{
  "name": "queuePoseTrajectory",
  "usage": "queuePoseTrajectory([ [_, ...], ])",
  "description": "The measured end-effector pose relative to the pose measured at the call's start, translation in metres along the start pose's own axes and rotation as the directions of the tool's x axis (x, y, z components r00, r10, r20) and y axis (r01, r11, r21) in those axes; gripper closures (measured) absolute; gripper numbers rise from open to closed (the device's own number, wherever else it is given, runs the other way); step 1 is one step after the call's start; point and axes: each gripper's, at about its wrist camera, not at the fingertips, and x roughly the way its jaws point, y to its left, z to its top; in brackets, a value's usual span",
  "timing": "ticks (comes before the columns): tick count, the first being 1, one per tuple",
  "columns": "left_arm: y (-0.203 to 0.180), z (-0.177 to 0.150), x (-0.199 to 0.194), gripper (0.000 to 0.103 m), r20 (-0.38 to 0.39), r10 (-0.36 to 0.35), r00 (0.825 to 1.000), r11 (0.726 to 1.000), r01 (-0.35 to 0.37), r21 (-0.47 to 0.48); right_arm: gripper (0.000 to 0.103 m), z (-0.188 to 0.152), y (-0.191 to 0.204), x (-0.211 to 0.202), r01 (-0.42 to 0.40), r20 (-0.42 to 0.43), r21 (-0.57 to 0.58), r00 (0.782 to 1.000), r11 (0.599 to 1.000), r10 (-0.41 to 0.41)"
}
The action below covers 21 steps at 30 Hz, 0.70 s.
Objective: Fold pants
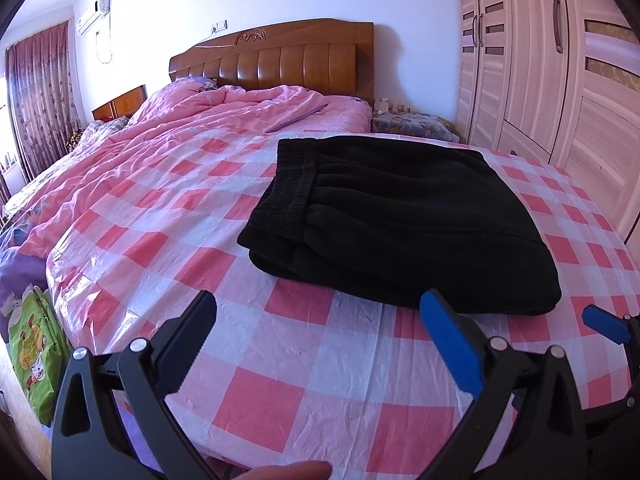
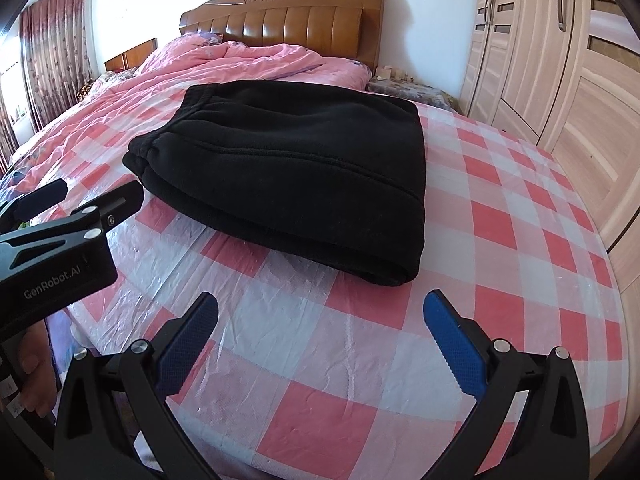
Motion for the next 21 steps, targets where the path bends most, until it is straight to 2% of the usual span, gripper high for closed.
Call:
queuePoseTrajectory([
  [21, 0.0006, -0.0034, -0.0004, 0.001, 0.014, -0.003, 1.000, 1.000, 0.002, 0.023, 0.004, -0.0007, 0.0001, 0.0013, -0.004, -0.001, 0.002, 1.000, 1.000, 0.004],
])
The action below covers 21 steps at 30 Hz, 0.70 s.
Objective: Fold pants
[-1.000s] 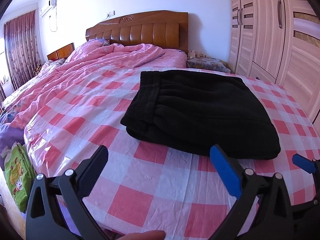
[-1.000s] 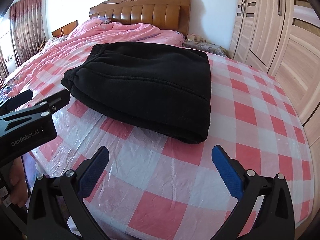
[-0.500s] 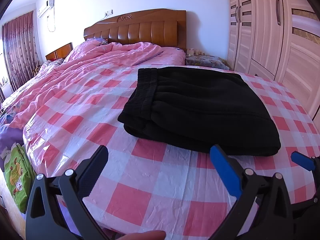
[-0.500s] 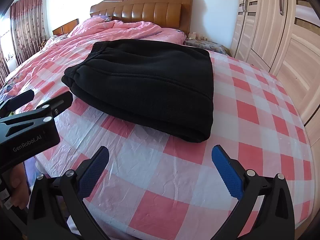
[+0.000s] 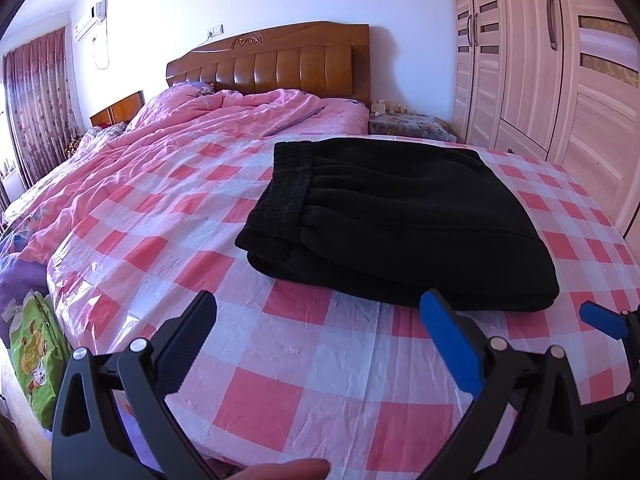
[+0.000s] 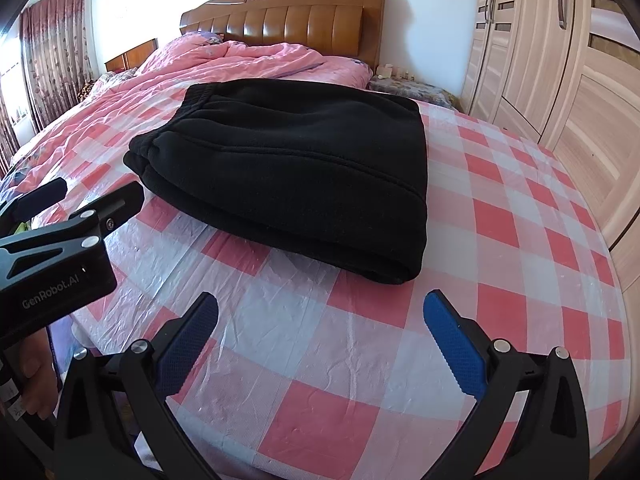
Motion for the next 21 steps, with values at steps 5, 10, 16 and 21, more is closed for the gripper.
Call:
queuePoseTrajectory([
  [5, -0.0039, -0.0008, -0.0034, 0.001, 0.019, 0.018, 1.000, 0.999, -0.019, 0.025, 0.004, -0.0005, -0.0002, 0.0002, 0.000, 0.000, 0.001, 1.000, 1.000, 0.000],
  [10, -0.0069, -0.0019, -0.0065, 0.001, 0.036, 0.029, 0.999, 0.999, -0.031, 0.044, 0.004, -0.0016, 0.0011, -0.0001, -0.001, 0.000, -0.002, 1.000, 1.000, 0.001],
  [16, -0.0079, -0.0023, -0.0063, 0.001, 0.035, 0.021, 0.999, 0.998, -0.023, 0.054, 0.004, -0.0027, 0.0010, 0.0005, -0.001, -0.001, 0.003, 1.000, 1.000, 0.001],
  [21, -0.0068, -0.0051, -0.0045, 0.001, 0.026, -0.001, 1.000, 0.999, 0.000, 0.043, 0.004, -0.0039, 0.0016, 0.0003, -0.001, -0.003, 0.006, 1.000, 1.000, 0.001],
])
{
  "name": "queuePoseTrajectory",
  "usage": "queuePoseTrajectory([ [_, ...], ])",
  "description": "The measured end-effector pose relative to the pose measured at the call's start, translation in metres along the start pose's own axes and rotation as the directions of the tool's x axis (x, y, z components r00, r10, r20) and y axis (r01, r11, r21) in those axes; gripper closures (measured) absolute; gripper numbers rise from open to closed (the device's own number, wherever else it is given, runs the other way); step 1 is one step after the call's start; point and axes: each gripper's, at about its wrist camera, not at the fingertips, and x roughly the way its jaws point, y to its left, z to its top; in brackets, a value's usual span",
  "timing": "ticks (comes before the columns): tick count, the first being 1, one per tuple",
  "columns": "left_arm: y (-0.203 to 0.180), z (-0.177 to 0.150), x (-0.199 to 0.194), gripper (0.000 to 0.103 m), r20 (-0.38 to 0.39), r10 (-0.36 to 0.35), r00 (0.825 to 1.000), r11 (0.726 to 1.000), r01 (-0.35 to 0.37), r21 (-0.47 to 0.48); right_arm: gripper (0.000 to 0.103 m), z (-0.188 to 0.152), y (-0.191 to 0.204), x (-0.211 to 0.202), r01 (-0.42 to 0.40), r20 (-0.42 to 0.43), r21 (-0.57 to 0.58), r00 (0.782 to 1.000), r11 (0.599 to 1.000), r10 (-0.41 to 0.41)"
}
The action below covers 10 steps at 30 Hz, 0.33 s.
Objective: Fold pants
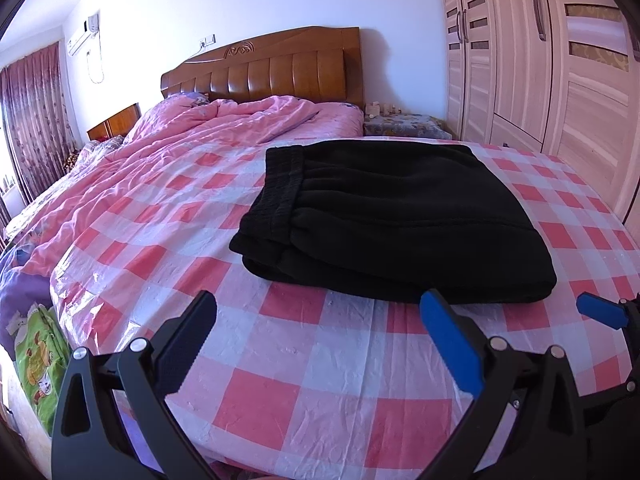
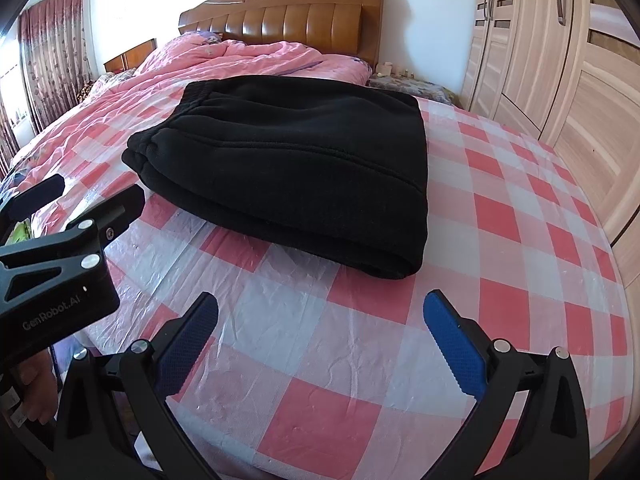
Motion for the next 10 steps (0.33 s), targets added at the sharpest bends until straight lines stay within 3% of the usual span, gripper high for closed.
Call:
queuePoseTrajectory([
  [10, -0.0009, -0.0008, 0.0031, 0.001, -0.021, -0.005, 1.000, 1.000, 0.006, 0.010, 0.004, -0.0006, -0.0003, 0.0009, -0.001, -0.002, 0.006, 1.000, 1.000, 0.001],
])
